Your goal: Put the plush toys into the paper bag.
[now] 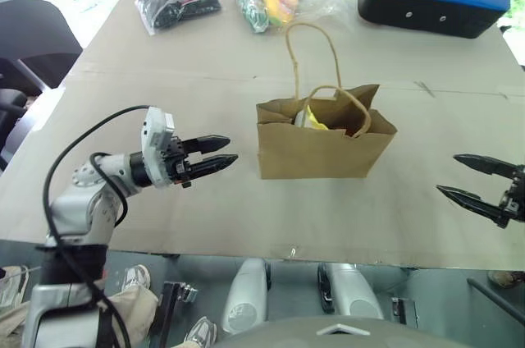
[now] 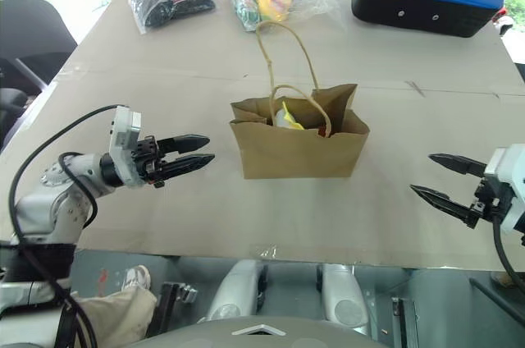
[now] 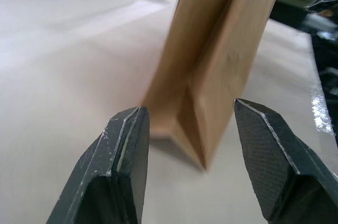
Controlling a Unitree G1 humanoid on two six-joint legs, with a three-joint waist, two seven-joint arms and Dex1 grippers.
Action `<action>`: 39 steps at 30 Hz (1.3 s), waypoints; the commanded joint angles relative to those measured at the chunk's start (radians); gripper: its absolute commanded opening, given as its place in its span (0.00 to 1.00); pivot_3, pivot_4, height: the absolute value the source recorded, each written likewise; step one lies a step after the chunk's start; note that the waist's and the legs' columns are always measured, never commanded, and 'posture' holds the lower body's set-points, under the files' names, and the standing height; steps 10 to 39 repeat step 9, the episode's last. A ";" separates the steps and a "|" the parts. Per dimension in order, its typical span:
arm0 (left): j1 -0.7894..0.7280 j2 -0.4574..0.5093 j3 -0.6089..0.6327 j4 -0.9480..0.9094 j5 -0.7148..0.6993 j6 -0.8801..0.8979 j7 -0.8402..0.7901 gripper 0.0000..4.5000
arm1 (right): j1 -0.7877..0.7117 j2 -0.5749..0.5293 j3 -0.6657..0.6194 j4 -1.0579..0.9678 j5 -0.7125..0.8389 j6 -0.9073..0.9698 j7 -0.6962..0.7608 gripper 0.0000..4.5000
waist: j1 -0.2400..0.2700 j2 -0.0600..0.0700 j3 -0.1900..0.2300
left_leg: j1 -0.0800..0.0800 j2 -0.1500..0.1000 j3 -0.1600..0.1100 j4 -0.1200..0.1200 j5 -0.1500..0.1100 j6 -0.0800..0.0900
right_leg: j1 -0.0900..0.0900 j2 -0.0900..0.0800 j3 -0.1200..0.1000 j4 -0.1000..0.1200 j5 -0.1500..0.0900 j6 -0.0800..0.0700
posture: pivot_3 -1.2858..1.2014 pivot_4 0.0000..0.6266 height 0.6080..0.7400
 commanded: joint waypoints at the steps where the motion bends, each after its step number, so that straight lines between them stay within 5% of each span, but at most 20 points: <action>1: 0.126 0.015 0.112 -0.206 -0.093 0.094 0.092 0.63 | 0.011 -0.014 -0.047 0.042 -0.005 -0.044 0.038 0.68 | 0.003 0.000 0.000 | 0.000 0.000 0.000 0.000 0.000 0.000 | 0.000 0.000 0.000 0.000 0.000 0.000 | 0.52 0.24 1.00; 9: 0.385 -0.040 0.185 -0.370 -0.079 0.073 0.211 0.63 | 0.016 -0.029 -0.030 0.084 -0.011 -0.053 0.071 0.68 | 0.004 0.001 0.000 | 0.002 0.000 0.001 0.000 0.000 0.000 | 0.000 0.001 0.001 0.000 0.000 -0.001 | 0.52 0.24 1.00; 39: 0.385 -0.040 0.185 -0.370 -0.079 0.073 0.211 0.63 | 0.016 -0.029 -0.030 0.084 -0.011 -0.053 0.071 0.68 | 0.004 0.001 0.000 | 0.002 0.000 0.001 0.000 0.000 0.000 | 0.000 0.001 0.001 0.000 0.000 -0.001 | 0.52 0.24 1.00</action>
